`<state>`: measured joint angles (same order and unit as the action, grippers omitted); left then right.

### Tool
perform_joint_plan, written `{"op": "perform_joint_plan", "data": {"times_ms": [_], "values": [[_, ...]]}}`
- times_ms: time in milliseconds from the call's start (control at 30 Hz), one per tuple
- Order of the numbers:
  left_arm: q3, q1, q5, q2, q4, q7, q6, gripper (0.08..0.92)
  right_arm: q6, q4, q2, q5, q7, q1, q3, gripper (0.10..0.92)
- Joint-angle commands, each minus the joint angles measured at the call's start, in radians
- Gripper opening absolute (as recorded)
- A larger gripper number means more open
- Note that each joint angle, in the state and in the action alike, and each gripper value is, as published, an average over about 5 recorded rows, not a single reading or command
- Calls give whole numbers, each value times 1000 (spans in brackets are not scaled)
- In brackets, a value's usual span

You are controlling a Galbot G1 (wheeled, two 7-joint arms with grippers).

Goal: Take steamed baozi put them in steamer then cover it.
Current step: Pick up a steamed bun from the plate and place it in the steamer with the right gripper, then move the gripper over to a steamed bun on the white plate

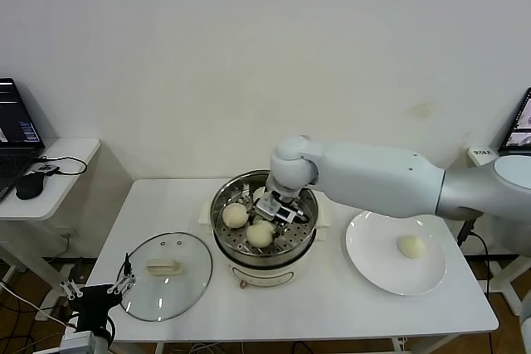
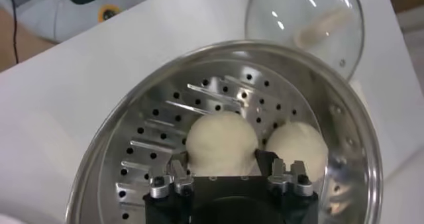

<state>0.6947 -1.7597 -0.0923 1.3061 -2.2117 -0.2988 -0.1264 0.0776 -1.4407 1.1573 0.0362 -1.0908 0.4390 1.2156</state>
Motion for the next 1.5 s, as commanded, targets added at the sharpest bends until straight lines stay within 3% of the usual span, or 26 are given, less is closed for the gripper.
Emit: {"op": "perform_joint_plan", "data": {"times_ms": [33,167,433,567,733,933,1167,1500], "values": [[0,-1,0,-2,-1,0,-1,823,48,-4,-11,17,-11,15,-15,757],[6,-1,-5,-10,-1,0,-2,823,-5,-30,-86,-14,-55,73,-78,816],[13,6,-18,-32,-3,3,-4,823,-368,-129,-335,-97,-50,131,-151,823],[5,8,-17,-43,-2,4,-4,823,-457,-184,-508,-104,-26,81,-173,823],[-10,10,-16,-54,-2,4,-5,823,-419,-182,-687,-16,-38,-58,-230,823],[-23,5,-8,-58,-2,4,-5,823,-324,-99,-767,112,-95,-383,-478,823],[-24,-2,0,-56,-5,4,-8,823,-281,21,-752,224,-85,-706,-775,823],[-23,-12,12,-46,-7,5,-10,823,-251,192,-637,320,-48,-781,-847,823]]}}
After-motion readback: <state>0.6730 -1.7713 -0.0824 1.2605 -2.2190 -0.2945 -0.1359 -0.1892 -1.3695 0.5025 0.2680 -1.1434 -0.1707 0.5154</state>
